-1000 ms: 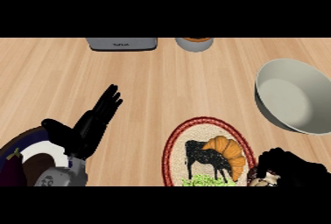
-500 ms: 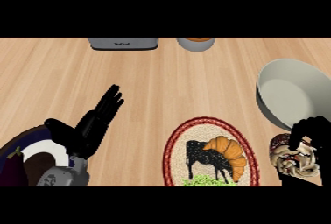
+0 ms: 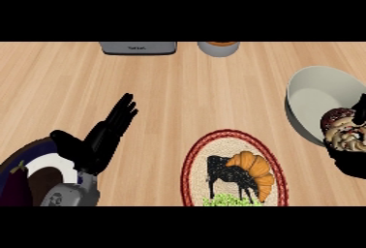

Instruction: Pick the cupcake from the placemat and place it in the bowl

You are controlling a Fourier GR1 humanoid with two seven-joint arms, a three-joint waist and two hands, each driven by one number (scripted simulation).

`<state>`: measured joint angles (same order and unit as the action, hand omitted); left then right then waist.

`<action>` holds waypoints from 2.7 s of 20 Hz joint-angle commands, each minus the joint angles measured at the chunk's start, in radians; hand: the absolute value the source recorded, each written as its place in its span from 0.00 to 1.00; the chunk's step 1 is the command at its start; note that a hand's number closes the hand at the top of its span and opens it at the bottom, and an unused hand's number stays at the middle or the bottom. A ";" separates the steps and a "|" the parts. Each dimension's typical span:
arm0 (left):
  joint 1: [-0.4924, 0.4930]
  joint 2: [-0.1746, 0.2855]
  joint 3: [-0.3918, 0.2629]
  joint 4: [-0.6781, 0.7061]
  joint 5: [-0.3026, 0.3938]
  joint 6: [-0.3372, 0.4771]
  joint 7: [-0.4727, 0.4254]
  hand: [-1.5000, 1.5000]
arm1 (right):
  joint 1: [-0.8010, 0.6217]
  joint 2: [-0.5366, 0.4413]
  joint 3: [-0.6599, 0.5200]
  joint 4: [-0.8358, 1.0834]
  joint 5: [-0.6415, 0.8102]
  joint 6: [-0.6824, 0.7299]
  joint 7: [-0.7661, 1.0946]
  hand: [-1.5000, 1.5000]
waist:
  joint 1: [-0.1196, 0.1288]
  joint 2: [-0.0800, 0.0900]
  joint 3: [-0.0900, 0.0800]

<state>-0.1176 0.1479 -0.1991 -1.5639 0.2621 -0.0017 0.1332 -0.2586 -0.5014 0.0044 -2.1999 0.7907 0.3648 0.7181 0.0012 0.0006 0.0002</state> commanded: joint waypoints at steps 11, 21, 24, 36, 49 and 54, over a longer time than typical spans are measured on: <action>-0.004 -0.041 0.010 0.018 -0.018 -0.026 -0.005 0.50 | -0.166 -0.047 -0.121 0.744 0.100 -0.306 -0.497 1.00 | 0.010 0.003 0.000; -0.014 -0.025 0.004 0.007 -0.013 -0.063 0.022 0.50 | -0.448 -0.021 -0.198 1.374 0.114 -0.366 -0.521 0.00 | 0.037 0.011 0.001; -0.030 -0.040 0.030 0.042 -0.043 -0.027 -0.020 0.50 | -0.442 0.014 -0.225 1.445 0.066 -0.450 -0.666 0.00 | 0.024 0.009 0.001; 0.015 -0.022 0.046 -0.005 -0.020 -0.029 0.024 0.50 | -0.397 0.075 -0.590 1.202 -0.472 -0.374 -0.983 0.00 | -0.037 -0.015 0.001; 0.056 -0.009 0.087 -0.012 -0.026 -0.011 0.007 0.50 | 0.254 0.236 -0.762 0.494 -0.886 0.003 -1.070 0.00 | -0.114 -0.027 -0.002; 0.100 -0.004 0.092 -0.053 -0.016 -0.008 0.018 0.50 | 0.602 0.353 -0.854 0.286 -1.000 0.164 -1.206 1.00 | -0.106 -0.024 -0.001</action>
<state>-0.0461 0.1398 -0.1113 -1.5965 0.2421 -0.0104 0.1482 0.1138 -0.2180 -0.7838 -1.7634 -0.1230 0.4167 -0.4060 -0.1012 -0.0246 -0.0017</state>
